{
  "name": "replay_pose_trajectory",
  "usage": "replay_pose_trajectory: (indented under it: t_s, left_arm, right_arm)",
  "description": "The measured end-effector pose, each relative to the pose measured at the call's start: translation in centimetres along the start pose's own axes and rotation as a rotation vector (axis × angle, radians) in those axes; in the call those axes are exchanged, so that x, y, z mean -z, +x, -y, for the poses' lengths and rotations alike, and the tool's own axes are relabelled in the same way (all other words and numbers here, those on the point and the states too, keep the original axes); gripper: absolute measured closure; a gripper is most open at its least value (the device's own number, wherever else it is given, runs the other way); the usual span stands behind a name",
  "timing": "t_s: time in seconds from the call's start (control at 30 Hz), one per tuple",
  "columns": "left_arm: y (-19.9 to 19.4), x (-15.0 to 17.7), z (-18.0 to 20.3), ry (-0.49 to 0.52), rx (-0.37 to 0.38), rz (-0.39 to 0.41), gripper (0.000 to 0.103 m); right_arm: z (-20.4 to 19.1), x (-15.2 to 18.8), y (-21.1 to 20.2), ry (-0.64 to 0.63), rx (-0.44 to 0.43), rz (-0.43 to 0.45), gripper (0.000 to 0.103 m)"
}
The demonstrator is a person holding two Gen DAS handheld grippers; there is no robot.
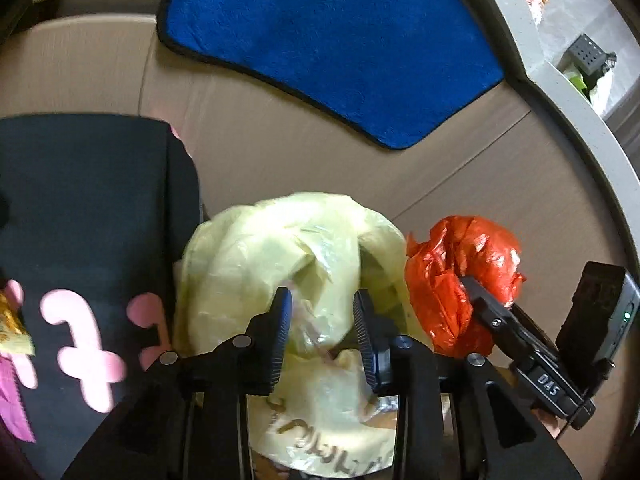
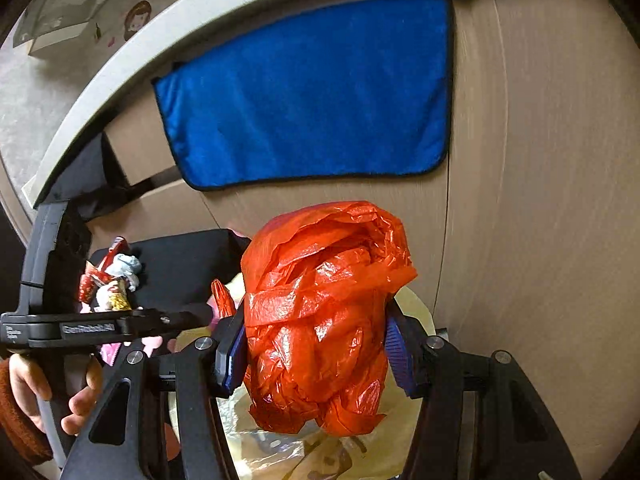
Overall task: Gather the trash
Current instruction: 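Carry both items over the yellow bag and open both grippers to drop them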
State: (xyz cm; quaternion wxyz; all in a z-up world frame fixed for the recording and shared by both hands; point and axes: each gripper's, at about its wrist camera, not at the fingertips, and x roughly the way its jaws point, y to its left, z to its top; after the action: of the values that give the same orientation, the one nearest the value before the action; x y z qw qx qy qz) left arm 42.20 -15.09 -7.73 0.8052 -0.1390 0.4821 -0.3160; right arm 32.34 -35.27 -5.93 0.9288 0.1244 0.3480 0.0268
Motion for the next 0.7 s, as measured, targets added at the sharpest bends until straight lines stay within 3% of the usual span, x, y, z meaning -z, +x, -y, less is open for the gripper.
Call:
replay_pose_trajectory:
  t_s: [0.1, 0.33, 0.5, 0.7]
  left_arm:
    - [-1.7, -0.1, 0.3, 0.061, -0.062, 0.055, 0.066]
    - [-5.2, 2.1, 1.2, 0.239, -0.323, 0.198, 0.066]
    - [-6.9, 3.9, 1.5, 0.285, -0.377, 0.240, 0.066]
    - [-8.1, 5.4, 0.7, 0.264, -0.386, 0.243, 0.066]
  right_arm:
    - [0.0, 0.6, 1.2, 0.005, 0.002, -0.021, 0.049]
    - [-0.3, 2.2, 3.5, -0.008, 0.041, -0.059, 0.045]
    - [-0.8, 3.1, 3.7, -0.022, 0.052, -0.067, 0.031]
    - [-1.9, 3.5, 1.8, -0.052, 0.081, -0.033, 0.030]
